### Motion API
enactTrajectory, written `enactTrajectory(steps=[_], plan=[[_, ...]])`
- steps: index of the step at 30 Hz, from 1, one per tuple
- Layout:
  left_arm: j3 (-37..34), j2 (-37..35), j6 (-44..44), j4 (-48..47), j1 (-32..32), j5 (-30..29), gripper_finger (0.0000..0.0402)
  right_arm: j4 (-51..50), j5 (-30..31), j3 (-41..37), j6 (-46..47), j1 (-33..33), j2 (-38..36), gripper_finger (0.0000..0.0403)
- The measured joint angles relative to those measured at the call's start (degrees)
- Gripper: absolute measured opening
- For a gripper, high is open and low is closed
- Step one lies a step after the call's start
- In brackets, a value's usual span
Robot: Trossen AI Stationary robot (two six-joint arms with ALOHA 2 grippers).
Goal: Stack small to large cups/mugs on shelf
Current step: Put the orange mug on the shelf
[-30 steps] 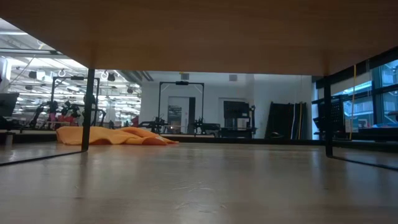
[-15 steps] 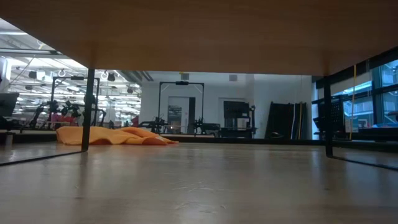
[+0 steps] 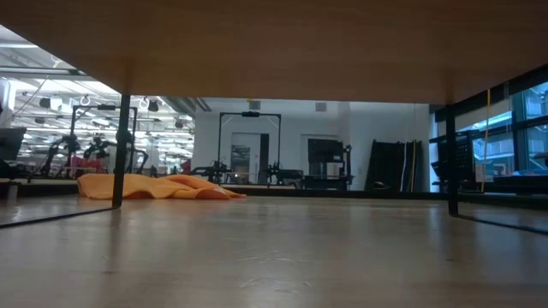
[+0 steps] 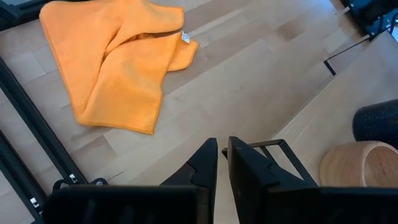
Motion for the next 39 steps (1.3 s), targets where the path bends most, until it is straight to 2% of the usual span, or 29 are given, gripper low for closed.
enactTrajectory(steps=[8,15,23,28,39], plan=[[0.00,0.00,0.15,0.01,0.02,0.00,0.0032,1.06,-0.57,0.00,1.44,2.15,1.47,0.0025],[0.00,0.00,0.24,0.00,0.00,0.00,0.0032,2.31,-2.17,-0.18,-2.59,2.38,3.72,0.0025],[-0.01,0.00,0.57,0.00,0.02,0.00,0.0032,4.34,-2.43,-7.52,-4.72,2.12,2.55,0.0025],[-0.02,0.00,0.57,0.00,0.00,0.02,0.0032,10.31,-4.40,-10.90,-3.76,2.14,1.14,0.0025],[0.00,0.00,0.52,0.00,0.01,0.03,0.0032,9.38,-1.46,-11.34,-3.05,2.12,0.21,0.0034]])
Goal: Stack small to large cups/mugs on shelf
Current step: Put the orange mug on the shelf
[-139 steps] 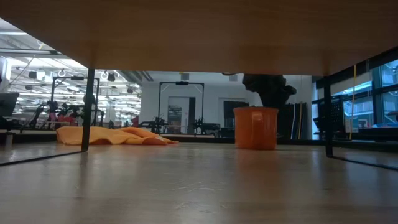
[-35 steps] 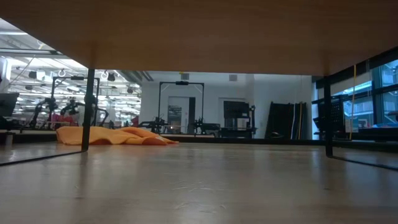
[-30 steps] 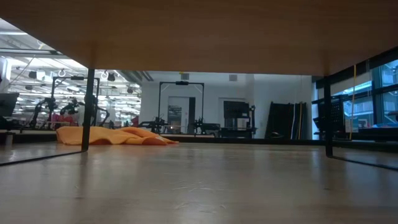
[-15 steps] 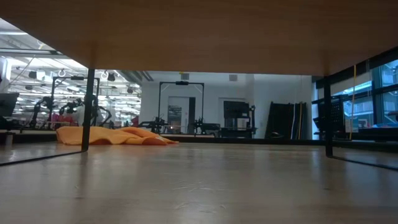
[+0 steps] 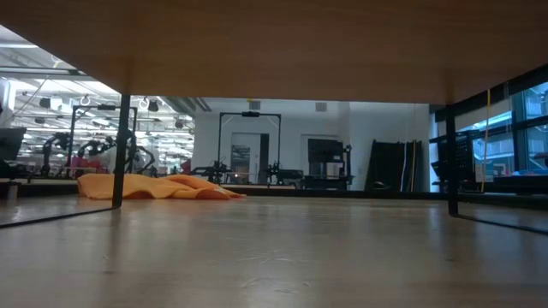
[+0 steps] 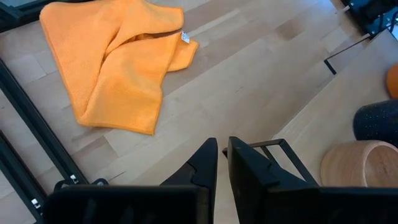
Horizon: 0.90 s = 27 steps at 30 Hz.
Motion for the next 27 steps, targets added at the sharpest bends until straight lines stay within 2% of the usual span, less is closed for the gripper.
enactTrajectory(steps=[27], plan=[[-0.02,0.00,-0.50,0.00,-0.02,0.01,0.0032,0.15,1.35,0.00,0.16,1.94,0.15,0.0038]])
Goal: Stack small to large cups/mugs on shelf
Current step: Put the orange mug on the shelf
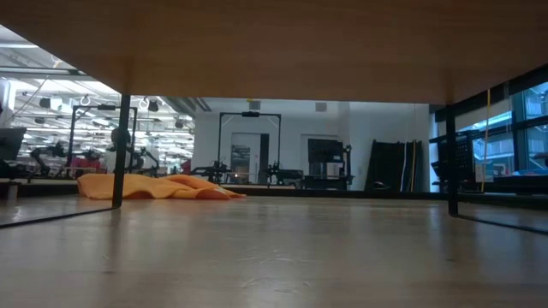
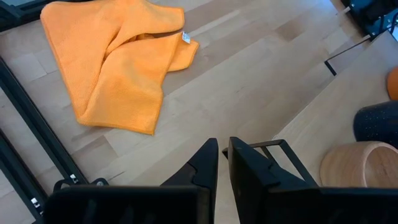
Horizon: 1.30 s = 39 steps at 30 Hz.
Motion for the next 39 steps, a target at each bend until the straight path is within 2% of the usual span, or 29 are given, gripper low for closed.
enactTrajectory(steps=[11,21,35,39], plan=[[0.02,0.00,-0.04,0.00,0.02,0.06,0.0032,-0.04,-0.45,0.00,0.18,0.46,0.09,0.0038],[0.01,0.00,0.00,0.00,0.00,2.52,0.0032,0.74,-1.13,0.00,0.12,0.46,0.11,0.0038],[0.00,0.00,0.07,0.00,0.00,1.55,0.0032,1.20,-0.90,0.02,-0.83,0.57,0.13,0.0039],[0.02,0.00,0.32,0.00,0.01,1.53,0.0032,1.38,-1.29,0.15,0.68,0.55,0.13,0.0067]])
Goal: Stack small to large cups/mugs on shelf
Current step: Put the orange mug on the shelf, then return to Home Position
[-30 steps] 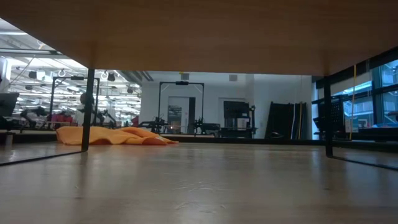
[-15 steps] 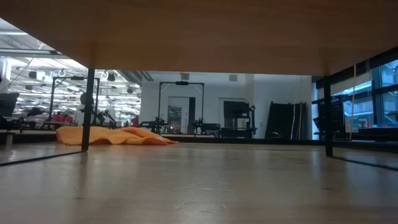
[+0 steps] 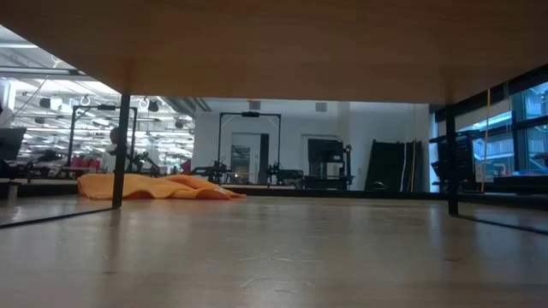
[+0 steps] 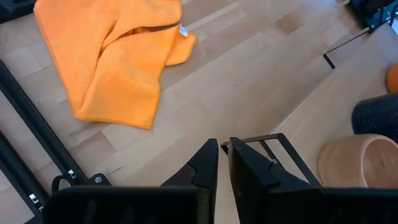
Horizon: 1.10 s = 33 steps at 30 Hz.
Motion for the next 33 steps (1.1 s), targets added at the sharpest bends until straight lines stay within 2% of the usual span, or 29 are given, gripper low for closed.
enactTrajectory(steps=[5,9,22,33], plan=[[0.00,0.00,0.03,0.00,0.00,-0.32,0.0032,0.00,0.23,0.02,0.71,-0.02,0.00,0.0134],[0.00,0.00,0.03,0.00,0.01,-0.48,0.0032,-0.01,0.26,0.02,0.73,-0.02,0.00,0.0161],[0.00,0.00,0.03,0.00,-0.01,-0.64,0.0032,-0.07,0.26,-0.04,0.52,-0.02,-0.24,0.0161],[-0.01,0.00,0.25,0.00,-0.01,-0.74,0.0032,1.36,3.39,0.10,3.42,-1.07,-0.58,0.0161]])
